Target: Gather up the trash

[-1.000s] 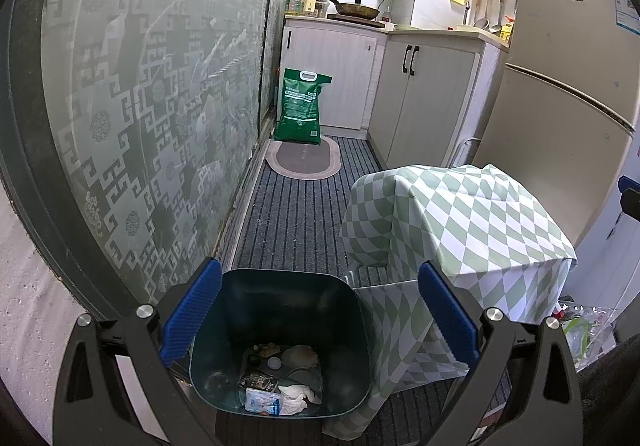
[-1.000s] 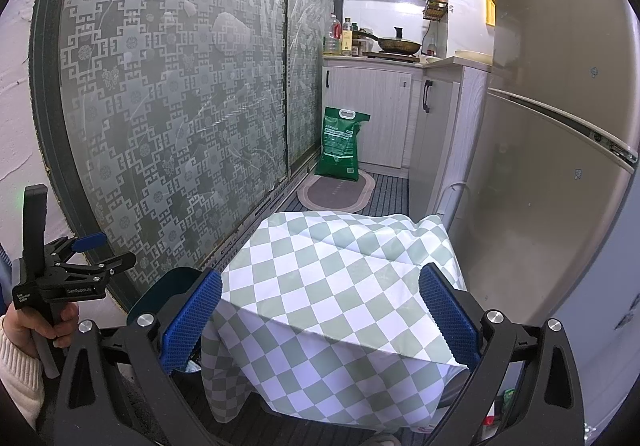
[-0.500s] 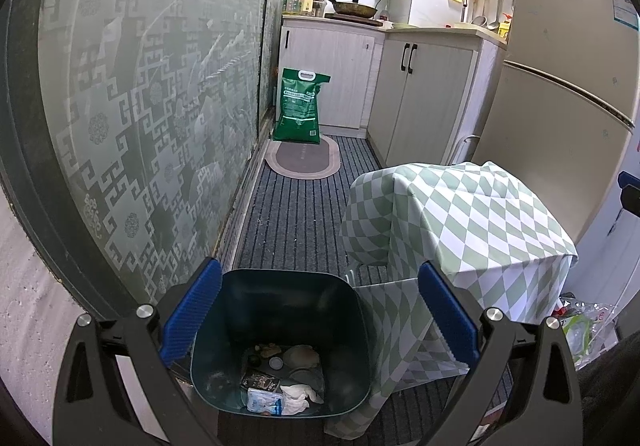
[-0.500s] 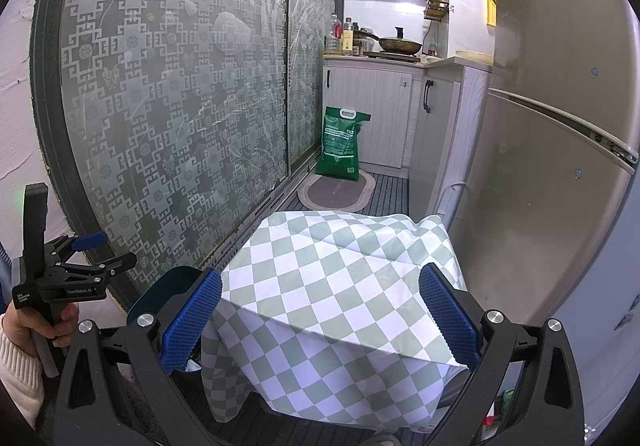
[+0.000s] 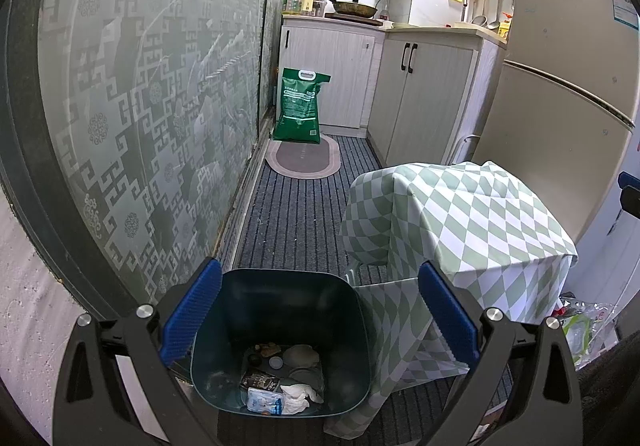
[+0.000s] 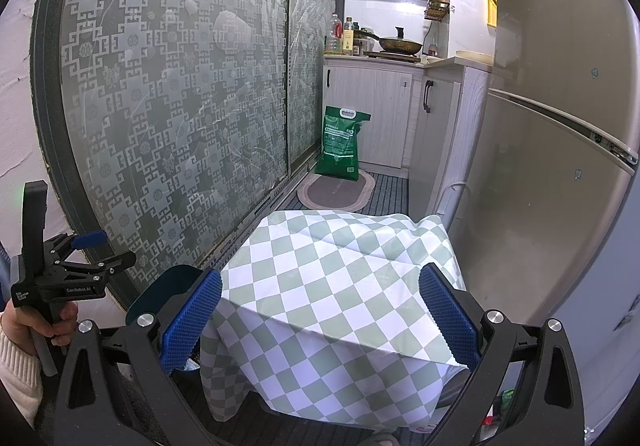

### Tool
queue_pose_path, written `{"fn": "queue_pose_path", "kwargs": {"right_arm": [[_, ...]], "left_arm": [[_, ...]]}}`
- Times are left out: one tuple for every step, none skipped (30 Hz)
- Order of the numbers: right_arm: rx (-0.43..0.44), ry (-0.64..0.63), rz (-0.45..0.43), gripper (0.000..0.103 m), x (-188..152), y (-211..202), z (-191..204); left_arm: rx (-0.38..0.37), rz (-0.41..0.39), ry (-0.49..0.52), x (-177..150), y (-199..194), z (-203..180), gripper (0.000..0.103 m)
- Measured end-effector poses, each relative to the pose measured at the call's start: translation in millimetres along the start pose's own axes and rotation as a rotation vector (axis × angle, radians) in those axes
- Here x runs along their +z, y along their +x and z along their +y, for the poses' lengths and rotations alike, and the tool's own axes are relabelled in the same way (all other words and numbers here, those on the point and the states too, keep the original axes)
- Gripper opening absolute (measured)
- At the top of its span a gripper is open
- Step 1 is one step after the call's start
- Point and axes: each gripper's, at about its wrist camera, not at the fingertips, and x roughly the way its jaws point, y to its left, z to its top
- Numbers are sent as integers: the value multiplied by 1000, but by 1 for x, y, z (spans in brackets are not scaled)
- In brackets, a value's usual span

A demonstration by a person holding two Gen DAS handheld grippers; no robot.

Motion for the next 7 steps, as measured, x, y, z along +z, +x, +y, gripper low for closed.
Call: {"fn": "queue_pose_path", "kwargs": {"right_arm": [[1,0,0,100,0,0,0],[1,0,0,100,0,0,0],[2,-1,1,100,0,0,0],[1,-1,1,100,0,0,0],[1,0,0,100,0,-1,1],[2,0,0,100,0,0,0],[2,1,0,100,0,-1,1]], "left_arm": [[0,2,0,0,0,1,100],[1,7,1,0,1,1,100],[1,12,4,0,3,2,100],[1,16,5,-1,3,2,100],[1,18,6,-1,3,2,100],[2,18,8,-1,3,3,100],[2,18,8,0,4,2,100]]}}
